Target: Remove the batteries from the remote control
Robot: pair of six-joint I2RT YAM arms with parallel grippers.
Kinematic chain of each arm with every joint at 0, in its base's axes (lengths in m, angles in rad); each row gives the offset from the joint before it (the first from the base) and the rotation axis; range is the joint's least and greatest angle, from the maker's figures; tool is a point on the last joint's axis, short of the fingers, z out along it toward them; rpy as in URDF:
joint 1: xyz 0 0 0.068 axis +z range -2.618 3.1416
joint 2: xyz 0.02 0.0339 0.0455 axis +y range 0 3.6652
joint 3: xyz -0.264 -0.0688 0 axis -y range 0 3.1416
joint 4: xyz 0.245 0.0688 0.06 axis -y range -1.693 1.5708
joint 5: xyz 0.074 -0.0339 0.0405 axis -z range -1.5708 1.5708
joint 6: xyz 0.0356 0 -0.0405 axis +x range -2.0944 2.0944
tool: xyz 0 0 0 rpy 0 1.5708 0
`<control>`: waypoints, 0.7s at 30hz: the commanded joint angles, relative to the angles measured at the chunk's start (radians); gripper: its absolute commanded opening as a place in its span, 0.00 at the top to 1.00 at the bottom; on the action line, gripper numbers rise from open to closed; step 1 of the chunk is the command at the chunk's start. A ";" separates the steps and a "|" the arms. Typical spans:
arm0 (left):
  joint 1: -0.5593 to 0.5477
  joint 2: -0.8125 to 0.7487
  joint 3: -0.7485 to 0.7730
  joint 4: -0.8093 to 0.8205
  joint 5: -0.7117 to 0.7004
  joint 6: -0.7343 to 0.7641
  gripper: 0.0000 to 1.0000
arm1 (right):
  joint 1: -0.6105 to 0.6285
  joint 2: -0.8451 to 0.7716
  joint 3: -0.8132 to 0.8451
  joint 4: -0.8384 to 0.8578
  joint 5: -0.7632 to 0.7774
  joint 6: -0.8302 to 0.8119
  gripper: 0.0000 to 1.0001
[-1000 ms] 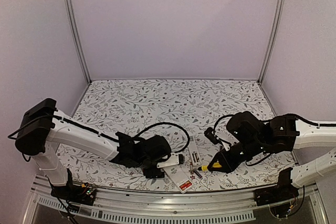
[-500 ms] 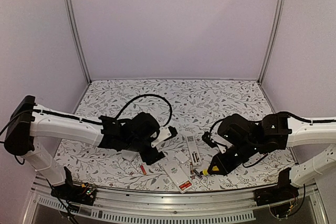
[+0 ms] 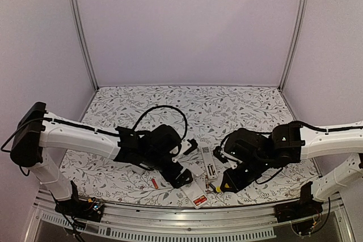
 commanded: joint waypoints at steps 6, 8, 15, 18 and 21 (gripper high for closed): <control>-0.063 0.090 0.038 -0.055 -0.086 -0.005 0.00 | 0.029 0.033 0.045 0.003 0.020 0.019 1.00; -0.077 0.103 0.045 -0.059 -0.096 -0.001 0.00 | 0.033 0.039 0.047 0.002 0.024 0.022 1.00; -0.090 0.119 0.060 -0.059 -0.101 0.004 0.00 | 0.036 0.052 0.052 -0.007 0.033 0.030 1.00; -0.096 0.125 0.058 -0.056 -0.100 0.006 0.00 | 0.039 0.063 0.051 -0.017 0.039 0.035 1.00; -0.101 0.130 0.058 -0.057 -0.104 0.009 0.00 | 0.041 0.068 0.051 -0.015 0.040 0.038 1.00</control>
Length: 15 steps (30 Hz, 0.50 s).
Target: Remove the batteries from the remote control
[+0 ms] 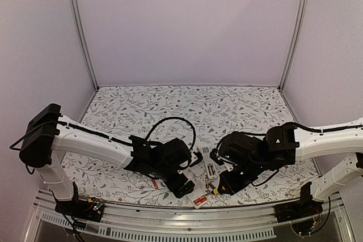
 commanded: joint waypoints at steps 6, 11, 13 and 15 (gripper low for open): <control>-0.029 0.023 0.019 -0.014 -0.017 0.014 0.00 | 0.014 0.028 0.022 -0.006 0.018 0.015 1.00; -0.043 0.037 0.023 -0.017 -0.021 0.014 0.00 | 0.014 0.040 0.022 -0.016 0.006 0.023 1.00; -0.051 0.044 0.027 -0.019 -0.025 0.016 0.00 | 0.014 0.042 0.022 -0.020 0.002 0.030 1.00; -0.058 0.050 0.030 -0.020 -0.028 0.015 0.00 | 0.015 0.044 0.022 -0.022 -0.005 0.042 1.00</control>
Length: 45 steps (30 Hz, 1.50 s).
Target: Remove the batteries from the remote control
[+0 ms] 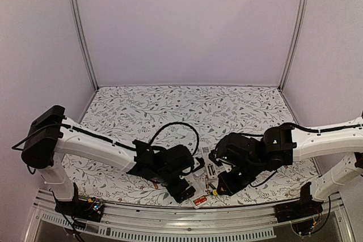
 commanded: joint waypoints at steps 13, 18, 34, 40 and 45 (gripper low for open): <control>-0.057 0.065 0.016 -0.009 -0.014 -0.004 0.01 | 0.002 -0.035 -0.090 0.086 -0.080 0.130 1.00; -0.074 0.074 -0.002 -0.007 0.003 -0.019 0.03 | -0.015 -0.087 -0.150 0.179 -0.121 0.177 1.00; -0.124 0.125 -0.040 -0.042 0.030 -0.060 0.07 | -0.034 -0.120 -0.169 0.247 -0.144 0.192 1.00; -0.133 0.135 -0.060 -0.049 0.045 -0.081 0.08 | -0.037 -0.156 -0.169 0.319 -0.175 0.207 1.00; -0.144 0.157 -0.061 -0.056 0.047 -0.086 0.10 | -0.040 -0.202 -0.172 0.363 -0.191 0.224 1.00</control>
